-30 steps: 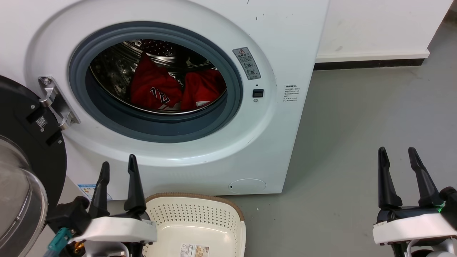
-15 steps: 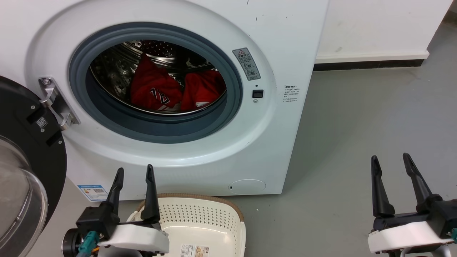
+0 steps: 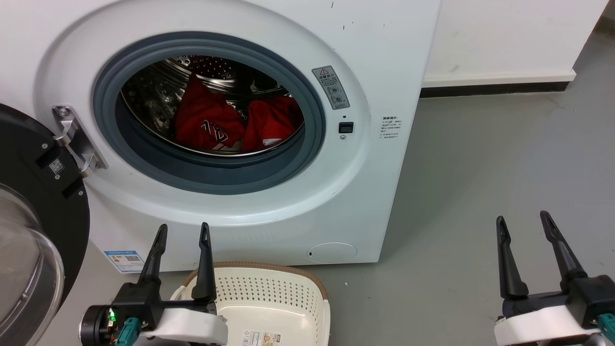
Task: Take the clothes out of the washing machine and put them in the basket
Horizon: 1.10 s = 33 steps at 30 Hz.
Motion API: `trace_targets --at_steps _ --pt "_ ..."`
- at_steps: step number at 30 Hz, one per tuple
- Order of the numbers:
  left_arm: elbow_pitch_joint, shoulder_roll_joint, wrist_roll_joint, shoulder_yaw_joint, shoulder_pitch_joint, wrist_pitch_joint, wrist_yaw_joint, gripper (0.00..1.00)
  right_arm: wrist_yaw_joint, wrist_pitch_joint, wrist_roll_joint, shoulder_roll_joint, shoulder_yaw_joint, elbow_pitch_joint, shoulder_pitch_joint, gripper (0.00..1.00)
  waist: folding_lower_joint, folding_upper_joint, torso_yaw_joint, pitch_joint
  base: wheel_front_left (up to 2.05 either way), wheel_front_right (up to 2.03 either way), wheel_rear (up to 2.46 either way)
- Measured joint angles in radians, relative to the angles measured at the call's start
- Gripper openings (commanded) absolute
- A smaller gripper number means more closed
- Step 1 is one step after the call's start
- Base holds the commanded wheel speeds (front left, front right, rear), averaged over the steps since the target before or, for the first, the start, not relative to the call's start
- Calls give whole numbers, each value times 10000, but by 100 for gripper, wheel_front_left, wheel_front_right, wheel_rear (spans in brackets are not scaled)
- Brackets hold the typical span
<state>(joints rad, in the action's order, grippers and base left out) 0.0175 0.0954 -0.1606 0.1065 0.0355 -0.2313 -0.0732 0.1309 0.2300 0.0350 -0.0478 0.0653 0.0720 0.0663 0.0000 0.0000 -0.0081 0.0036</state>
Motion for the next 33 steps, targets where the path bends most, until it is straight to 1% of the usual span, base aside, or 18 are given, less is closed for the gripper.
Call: trace_targets --at_steps 2,7,10,14,19,22,33 --pt "19 -33 69 -92 9 -25 94 100 2 33 48 -2 -15 -15 10 100 0 0 -8 3 0 0 0" --pt "153 -211 102 -441 49 -117 297 100 2 142 -380 -8 6 -10 25 100 0 0 -21 7 0 0 0" --pt "213 -324 207 -656 96 -184 510 100 2 186 -527 -13 4 -119 73 100 0 0 -25 -4 0 0 0" --pt "238 -387 535 -742 169 -263 823 100 2 257 -727 -17 8 -376 174 100 0 0 -11 -24 0 0 0" --pt "148 -422 938 -683 204 -303 1055 100 2 332 -660 -21 23 -593 174 100 0 0 3 -48 0 0 0" --pt "113 -424 1214 -564 204 -303 1055 100 2 332 -558 -21 52 -667 174 100 0 0 16 -61 0 0 0" --pt "94 -437 1083 -554 206 -303 957 100 2 332 -516 -21 59 -738 167 100 0 0 6 -69 0 0 0"
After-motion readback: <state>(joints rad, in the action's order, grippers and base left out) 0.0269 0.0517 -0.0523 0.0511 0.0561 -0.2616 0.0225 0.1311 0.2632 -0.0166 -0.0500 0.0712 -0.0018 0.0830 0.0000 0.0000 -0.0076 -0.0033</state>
